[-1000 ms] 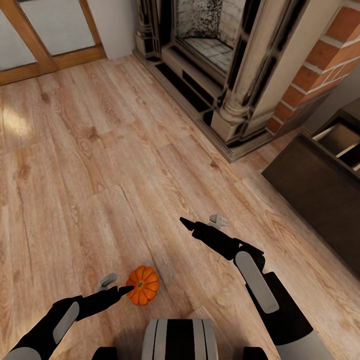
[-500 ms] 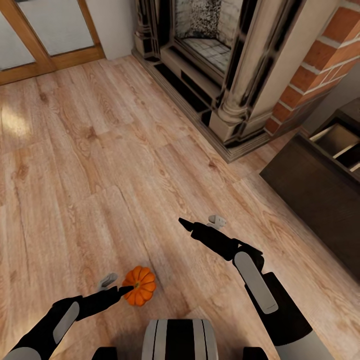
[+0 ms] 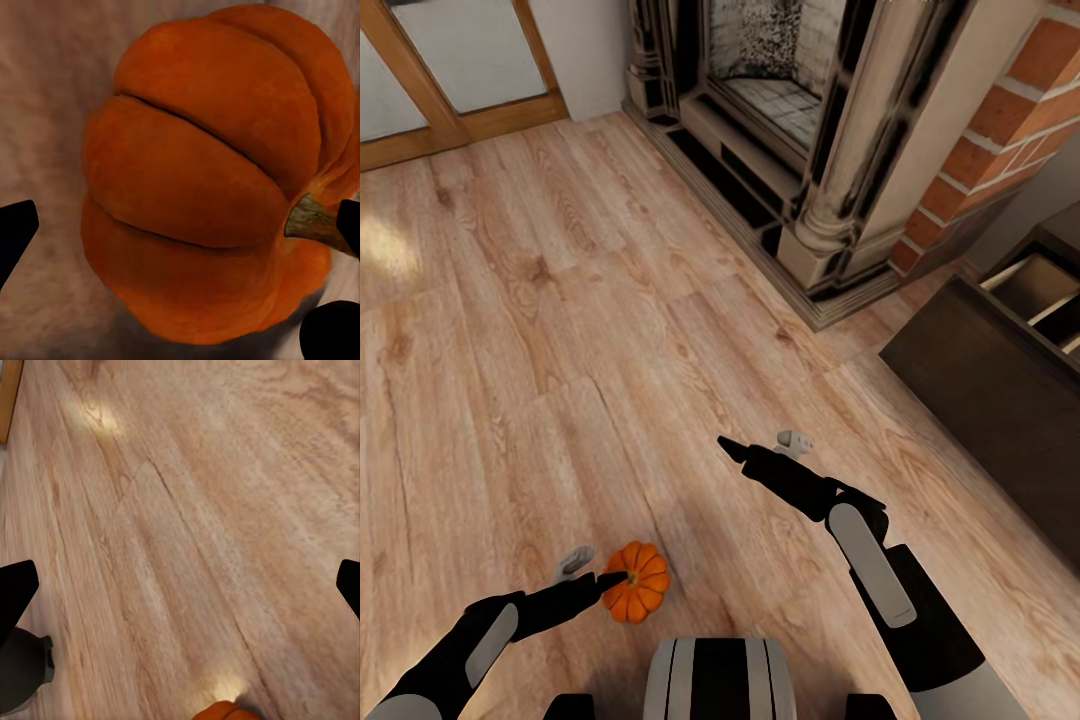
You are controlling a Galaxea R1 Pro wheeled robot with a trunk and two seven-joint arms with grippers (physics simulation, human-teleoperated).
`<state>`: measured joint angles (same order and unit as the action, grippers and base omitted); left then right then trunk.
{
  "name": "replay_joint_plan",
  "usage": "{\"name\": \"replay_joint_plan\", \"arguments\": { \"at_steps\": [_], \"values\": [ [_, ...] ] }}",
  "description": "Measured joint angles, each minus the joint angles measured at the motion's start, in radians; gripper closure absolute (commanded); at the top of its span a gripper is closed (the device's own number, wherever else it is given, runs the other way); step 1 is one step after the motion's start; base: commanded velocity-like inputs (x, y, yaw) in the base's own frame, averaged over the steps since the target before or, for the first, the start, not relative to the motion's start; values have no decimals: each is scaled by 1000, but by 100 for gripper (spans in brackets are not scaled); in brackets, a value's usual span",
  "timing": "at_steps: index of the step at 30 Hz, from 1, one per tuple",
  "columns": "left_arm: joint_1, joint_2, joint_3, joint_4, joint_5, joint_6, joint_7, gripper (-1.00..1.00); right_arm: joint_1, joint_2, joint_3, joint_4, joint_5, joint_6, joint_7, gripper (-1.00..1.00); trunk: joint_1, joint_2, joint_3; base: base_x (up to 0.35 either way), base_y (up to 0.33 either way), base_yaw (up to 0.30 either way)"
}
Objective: Place each of the two pumpkins and all three candles from the living room inside a cabinet in the living room (use any cabinet), then make sure every cabinet is closed, and position the cauldron so it is next to a table in the living room.
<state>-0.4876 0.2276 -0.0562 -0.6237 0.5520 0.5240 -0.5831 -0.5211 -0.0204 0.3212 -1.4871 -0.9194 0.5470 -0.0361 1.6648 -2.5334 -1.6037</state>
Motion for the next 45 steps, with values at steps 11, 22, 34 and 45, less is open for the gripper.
{"name": "replay_joint_plan", "arguments": {
  "at_steps": [11,22,34,45],
  "values": [
    [0,0,0,0,0,0,0,-100,0,0,0,0,0,0,0,-100,0,0,0,5,0,0],
    [0,0,0,0,1,0,0,-100,0,0,0,0,0,0,0,-100,1,-1,-11,0,0,0],
    [0,1,0,0,3,1,0,-100,0,0,0,0,0,0,1,-100,3,-2,-27,0,0,0],
    [0,2,0,-3,2,0,-5,-100,0,0,-1,-2,0,0,1,-100,3,-2,-27,0,0,0]
  ]
}}
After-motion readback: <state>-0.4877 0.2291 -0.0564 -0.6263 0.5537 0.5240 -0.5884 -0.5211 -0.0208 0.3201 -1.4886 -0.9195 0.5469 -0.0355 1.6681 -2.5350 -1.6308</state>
